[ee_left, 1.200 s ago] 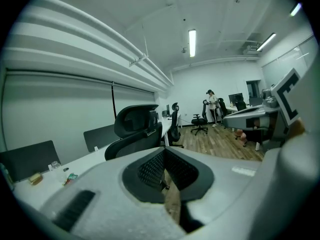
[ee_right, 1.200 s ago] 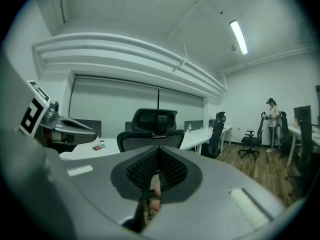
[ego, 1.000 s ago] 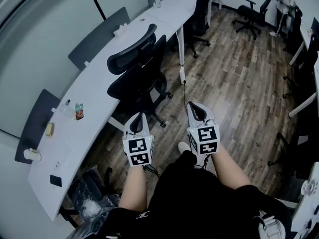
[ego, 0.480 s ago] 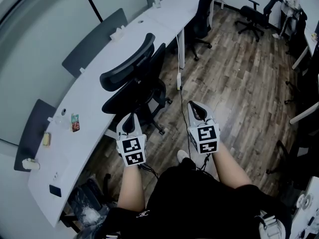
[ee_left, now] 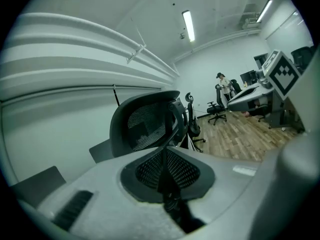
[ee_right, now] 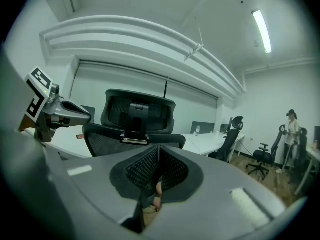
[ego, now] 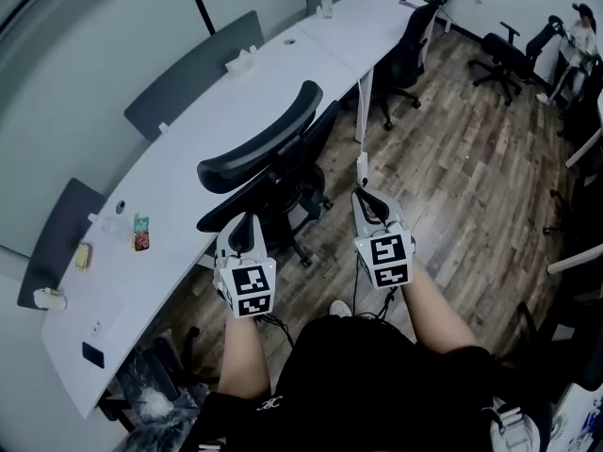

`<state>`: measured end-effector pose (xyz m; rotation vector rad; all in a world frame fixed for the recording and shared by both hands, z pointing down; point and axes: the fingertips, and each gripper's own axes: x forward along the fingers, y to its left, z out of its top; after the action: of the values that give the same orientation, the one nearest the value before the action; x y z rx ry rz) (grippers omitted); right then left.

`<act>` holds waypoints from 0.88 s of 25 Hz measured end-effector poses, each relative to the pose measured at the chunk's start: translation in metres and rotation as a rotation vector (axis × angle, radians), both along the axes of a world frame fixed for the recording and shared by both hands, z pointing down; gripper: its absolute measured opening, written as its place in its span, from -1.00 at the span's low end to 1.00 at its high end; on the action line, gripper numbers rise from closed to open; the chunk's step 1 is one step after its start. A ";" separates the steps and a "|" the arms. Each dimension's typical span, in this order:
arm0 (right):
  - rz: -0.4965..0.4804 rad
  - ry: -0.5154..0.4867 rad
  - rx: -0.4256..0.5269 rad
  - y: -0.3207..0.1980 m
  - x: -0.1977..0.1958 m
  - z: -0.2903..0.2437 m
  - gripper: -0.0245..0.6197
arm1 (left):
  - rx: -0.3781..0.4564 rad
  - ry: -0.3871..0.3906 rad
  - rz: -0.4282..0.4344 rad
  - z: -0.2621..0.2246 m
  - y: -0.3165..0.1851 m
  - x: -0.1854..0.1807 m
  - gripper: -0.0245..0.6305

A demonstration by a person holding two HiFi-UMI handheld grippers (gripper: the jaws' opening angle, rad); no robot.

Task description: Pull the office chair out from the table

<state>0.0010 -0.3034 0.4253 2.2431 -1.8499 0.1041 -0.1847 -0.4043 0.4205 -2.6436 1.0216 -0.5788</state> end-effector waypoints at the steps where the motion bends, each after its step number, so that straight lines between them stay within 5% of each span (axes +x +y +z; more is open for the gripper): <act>1: -0.011 0.007 -0.003 -0.009 0.002 0.001 -0.85 | 0.002 -0.001 -0.003 0.001 -0.006 0.002 -0.83; 14: -0.163 0.092 -0.055 -0.093 0.023 0.006 -0.73 | 0.006 -0.031 -0.038 0.020 -0.053 0.006 -0.66; 19: -0.249 0.154 -0.070 -0.115 0.035 0.006 -0.66 | 0.026 -0.101 -0.059 0.030 -0.056 0.001 -0.46; 22: -0.392 0.171 -0.079 -0.126 0.037 0.008 -0.56 | 0.056 -0.200 -0.076 0.037 -0.060 0.001 -0.34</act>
<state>0.0383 -0.4295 0.4333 1.7389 -2.1051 -0.0785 -0.1840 -0.4639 0.4574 -2.4487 1.0638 -0.8011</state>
